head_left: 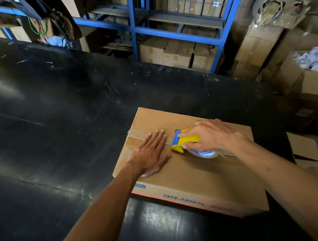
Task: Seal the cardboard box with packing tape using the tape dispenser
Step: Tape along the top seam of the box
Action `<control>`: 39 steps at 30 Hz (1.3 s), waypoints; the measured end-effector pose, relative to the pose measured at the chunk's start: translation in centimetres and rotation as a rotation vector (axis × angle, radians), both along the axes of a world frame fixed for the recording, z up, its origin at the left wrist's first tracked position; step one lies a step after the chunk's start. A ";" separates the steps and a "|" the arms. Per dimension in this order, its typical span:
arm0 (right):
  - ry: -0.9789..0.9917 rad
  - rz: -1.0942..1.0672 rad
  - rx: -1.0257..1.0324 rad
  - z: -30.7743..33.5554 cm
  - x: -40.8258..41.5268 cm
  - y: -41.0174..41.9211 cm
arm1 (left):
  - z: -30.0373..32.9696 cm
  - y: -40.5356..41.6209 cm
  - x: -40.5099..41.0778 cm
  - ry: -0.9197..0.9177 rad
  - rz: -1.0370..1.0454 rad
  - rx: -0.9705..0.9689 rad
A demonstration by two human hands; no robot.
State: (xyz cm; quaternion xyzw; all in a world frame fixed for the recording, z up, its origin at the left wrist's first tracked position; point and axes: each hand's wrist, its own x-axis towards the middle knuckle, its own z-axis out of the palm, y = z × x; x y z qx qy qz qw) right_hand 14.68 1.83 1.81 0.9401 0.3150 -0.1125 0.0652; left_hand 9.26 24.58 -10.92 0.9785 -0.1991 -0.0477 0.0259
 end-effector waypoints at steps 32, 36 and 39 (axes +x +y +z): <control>0.011 0.016 -0.049 -0.3 1.0 -9.4 | -0.9 -13.0 -0.5 -0.008 -0.008 -0.023; 0.021 0.031 -0.056 -0.1 1.0 -9.7 | -0.8 -12.7 -0.5 -0.015 -0.011 -0.012; 0.027 0.030 -0.055 0.2 0.8 -10.2 | -0.7 -12.7 -0.6 -0.025 -0.020 -0.015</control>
